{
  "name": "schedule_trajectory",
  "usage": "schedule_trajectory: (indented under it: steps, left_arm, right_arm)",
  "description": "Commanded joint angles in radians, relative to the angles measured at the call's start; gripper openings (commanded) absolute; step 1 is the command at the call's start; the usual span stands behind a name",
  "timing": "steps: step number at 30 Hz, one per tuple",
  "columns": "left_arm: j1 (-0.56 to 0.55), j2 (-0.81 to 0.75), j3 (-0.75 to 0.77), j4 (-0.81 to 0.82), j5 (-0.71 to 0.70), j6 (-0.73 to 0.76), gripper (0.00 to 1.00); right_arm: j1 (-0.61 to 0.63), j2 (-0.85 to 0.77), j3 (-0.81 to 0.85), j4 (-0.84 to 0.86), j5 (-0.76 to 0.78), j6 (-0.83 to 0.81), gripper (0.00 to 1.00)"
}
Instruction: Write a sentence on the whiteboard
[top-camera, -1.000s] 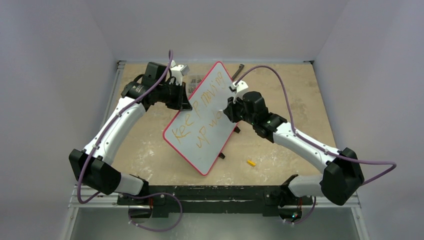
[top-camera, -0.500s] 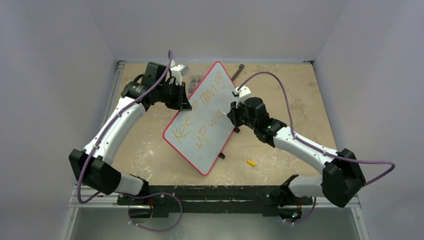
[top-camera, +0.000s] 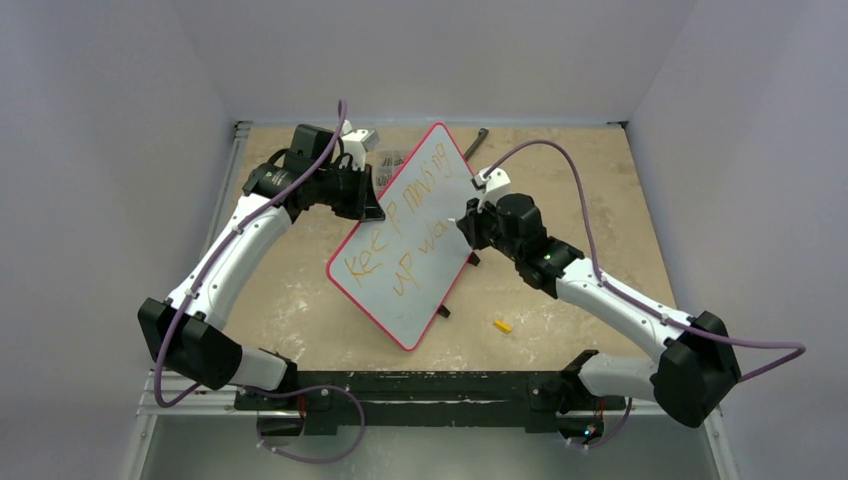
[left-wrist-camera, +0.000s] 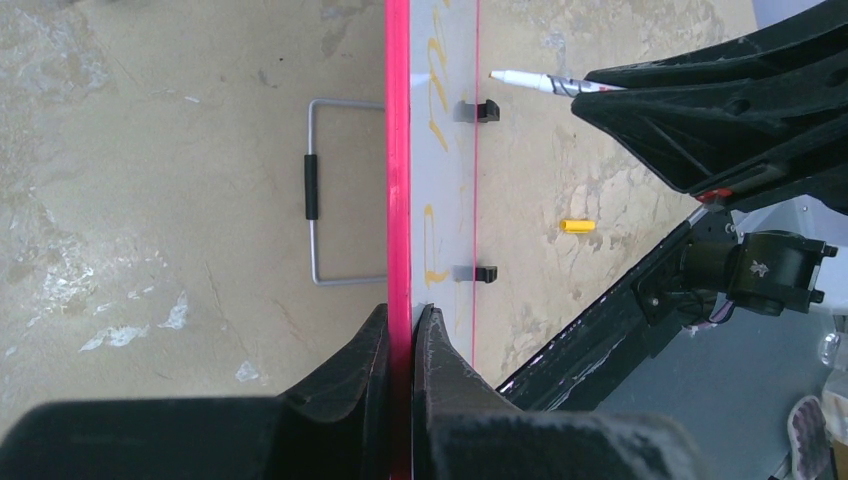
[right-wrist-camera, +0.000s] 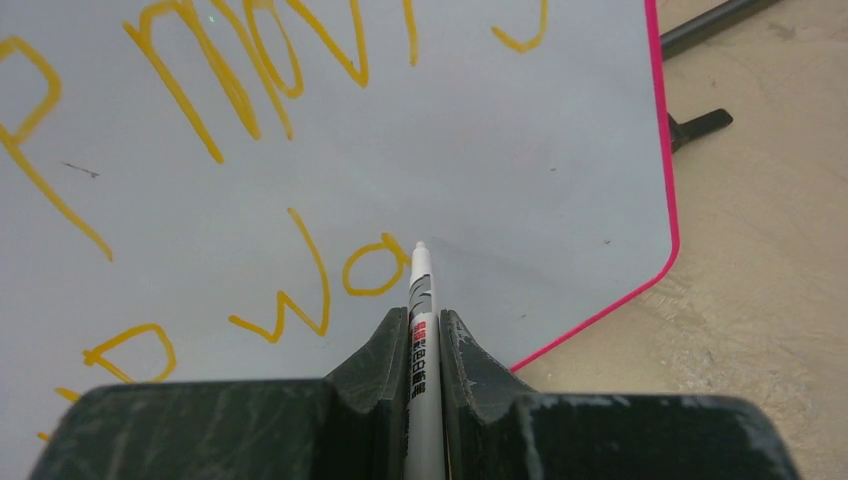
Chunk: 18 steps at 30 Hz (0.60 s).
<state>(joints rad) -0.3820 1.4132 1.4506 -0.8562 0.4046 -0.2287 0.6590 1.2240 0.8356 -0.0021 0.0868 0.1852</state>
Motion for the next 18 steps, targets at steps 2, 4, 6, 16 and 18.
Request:
schedule_trajectory:
  steps: [2,4,6,16,18]
  left_arm:
    - [-0.002,-0.007,-0.004,0.004,-0.128,0.106,0.00]
    - [-0.003,-0.005,-0.004,0.004,-0.128,0.106,0.00]
    - [-0.003,-0.005,-0.004,0.003,-0.128,0.106,0.00]
    - [-0.003,-0.006,-0.005,0.003,-0.130,0.106,0.00]
    - [-0.003,-0.005,-0.006,0.004,-0.130,0.107,0.00]
  right_arm:
    - [-0.001,-0.020,0.071,0.052,0.048,0.001,0.00]
    - [-0.002,0.000,0.087,0.057,0.048,-0.002,0.00]
    - [-0.003,0.020,0.098,0.065,0.041,0.000,0.00]
    - [-0.005,0.095,0.126,0.106,0.018,0.006,0.00]
    - [-0.006,0.097,0.113,0.110,0.018,0.008,0.00]
